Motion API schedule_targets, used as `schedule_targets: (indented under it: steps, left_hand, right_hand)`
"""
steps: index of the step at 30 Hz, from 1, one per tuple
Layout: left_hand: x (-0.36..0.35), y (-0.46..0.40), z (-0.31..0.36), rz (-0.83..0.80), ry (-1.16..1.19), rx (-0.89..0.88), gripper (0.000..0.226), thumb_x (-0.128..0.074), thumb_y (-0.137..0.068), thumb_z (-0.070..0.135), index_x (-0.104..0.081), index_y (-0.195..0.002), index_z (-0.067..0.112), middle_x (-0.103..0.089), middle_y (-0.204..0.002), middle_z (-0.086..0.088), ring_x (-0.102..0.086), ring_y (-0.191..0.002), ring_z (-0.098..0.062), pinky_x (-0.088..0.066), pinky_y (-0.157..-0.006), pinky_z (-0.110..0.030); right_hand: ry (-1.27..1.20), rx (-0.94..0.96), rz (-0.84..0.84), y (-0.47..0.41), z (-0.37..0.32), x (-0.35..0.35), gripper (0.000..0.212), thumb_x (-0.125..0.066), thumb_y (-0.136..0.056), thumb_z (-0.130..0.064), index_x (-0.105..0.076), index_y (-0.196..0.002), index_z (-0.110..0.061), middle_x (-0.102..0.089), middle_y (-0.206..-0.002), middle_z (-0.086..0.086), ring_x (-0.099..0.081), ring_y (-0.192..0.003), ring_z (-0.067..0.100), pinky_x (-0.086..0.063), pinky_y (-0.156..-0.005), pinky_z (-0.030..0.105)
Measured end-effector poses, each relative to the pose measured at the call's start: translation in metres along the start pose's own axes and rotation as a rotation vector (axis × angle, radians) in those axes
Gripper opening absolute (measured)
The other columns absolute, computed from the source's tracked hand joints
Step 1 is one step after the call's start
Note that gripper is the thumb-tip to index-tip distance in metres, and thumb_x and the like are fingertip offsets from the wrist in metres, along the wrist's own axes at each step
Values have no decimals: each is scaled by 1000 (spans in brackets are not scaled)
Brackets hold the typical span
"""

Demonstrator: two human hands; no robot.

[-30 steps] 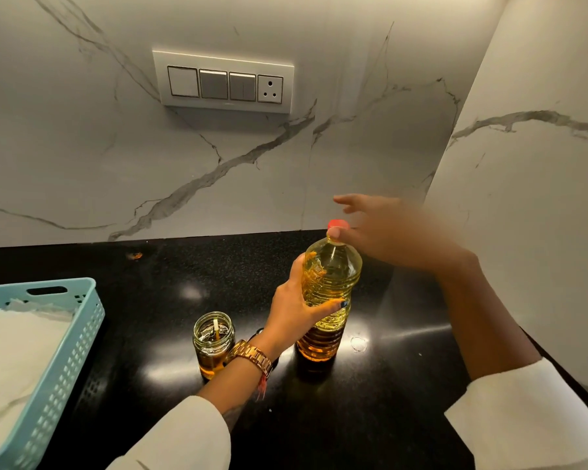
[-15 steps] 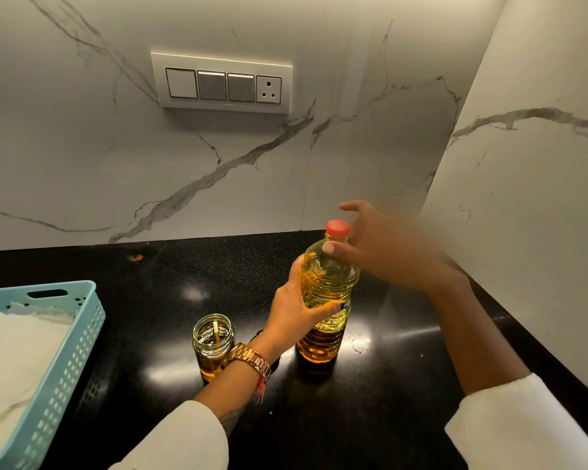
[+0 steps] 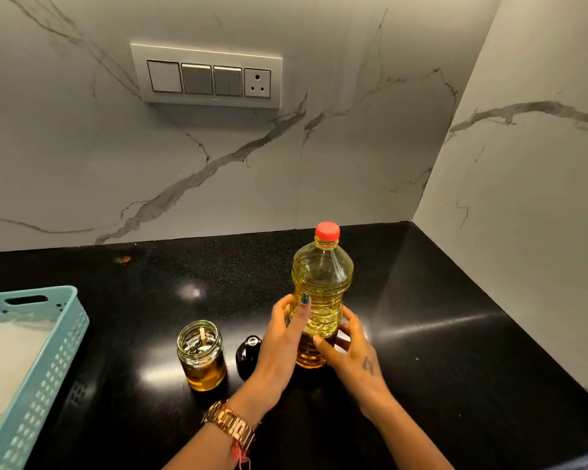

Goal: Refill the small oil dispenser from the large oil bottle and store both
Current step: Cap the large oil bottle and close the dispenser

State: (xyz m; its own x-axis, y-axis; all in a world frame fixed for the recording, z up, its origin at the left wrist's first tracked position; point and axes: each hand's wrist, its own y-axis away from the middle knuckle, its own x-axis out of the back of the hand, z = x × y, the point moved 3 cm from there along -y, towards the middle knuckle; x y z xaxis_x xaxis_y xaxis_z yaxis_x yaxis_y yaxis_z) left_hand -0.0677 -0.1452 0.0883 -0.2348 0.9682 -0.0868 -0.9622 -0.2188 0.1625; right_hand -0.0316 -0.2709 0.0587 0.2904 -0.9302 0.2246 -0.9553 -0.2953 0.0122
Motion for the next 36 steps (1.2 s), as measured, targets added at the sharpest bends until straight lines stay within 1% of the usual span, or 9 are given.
schedule_targets:
  steps: [4,10,16,21,25,28,32,34,36]
  left_hand:
    - [0,-11,4,22,12,-6,67,-41,-68,71,-41,-124,36,-53,-121,12,-49,-107,3,-40,-101,-39]
    - [4,-41,13,80,14,-6,72,-39,-68,73,-42,-127,33,-56,-118,10,-52,-108,-4,-41,-100,-43]
    - [12,-76,23,191,-18,3,99,-34,-48,97,-47,-124,35,-58,-117,10,-54,-109,-10,-42,-99,-49]
    - [17,-99,27,223,-33,10,96,-29,-40,100,-46,-114,41,-56,-113,11,-52,-111,-14,-40,-99,-53]
    - [19,-109,29,245,-44,20,102,-27,-40,100,-46,-117,37,-58,-117,4,-53,-110,-17,-41,-98,-52]
    - [20,-105,33,234,-61,21,99,-25,-50,96,-44,-124,34,-55,-117,4,-51,-111,-18,-40,-100,-52]
    - [26,-86,41,231,-67,8,73,-26,-77,77,-40,-129,29,-47,-108,9,-45,-105,-14,-38,-101,-48]
    - [35,-71,44,227,-60,-18,74,-28,-76,75,-39,-131,28,-44,-105,11,-42,-105,-14,-37,-102,-47]
    - [46,-54,49,207,-70,-41,78,-28,-71,77,-40,-131,28,-45,-106,11,-43,-104,-13,-39,-100,-46]
  right_hand:
    - [36,19,19,-14,-1,-4,66,-72,-77,-34,-33,-129,-41,-50,-117,-19,-51,-111,4,-45,-99,32]
    - [64,28,20,-51,-1,-7,65,-73,-76,-36,-37,-130,-38,-55,-118,-13,-54,-112,7,-48,-96,34]
    - [74,14,12,-92,-6,-14,63,-74,-75,-33,-42,-130,-31,-57,-110,-13,-56,-108,8,-48,-96,35]
    - [114,0,9,-118,-9,-20,68,-75,-73,-36,-41,-131,-31,-59,-121,0,-57,-112,15,-47,-96,42]
    - [136,-11,9,-129,-11,-23,70,-76,-72,-36,-40,-132,-30,-59,-124,3,-56,-113,17,-46,-97,43]
    - [148,-35,-2,-128,-15,-25,70,-74,-75,-35,-39,-134,-25,-57,-127,3,-54,-115,18,-45,-99,41]
    - [115,-150,22,-114,-19,-24,61,-71,-79,-32,-46,-131,-15,-55,-130,6,-54,-115,20,-45,-98,42]
    - [51,-188,13,-99,-23,-27,61,-70,-80,-30,-45,-133,-12,-54,-130,7,-54,-114,20,-47,-96,42]
    - [-1,-189,-14,-80,-29,-31,61,-70,-81,-28,-45,-134,-11,-55,-124,6,-54,-111,18,-50,-91,36]
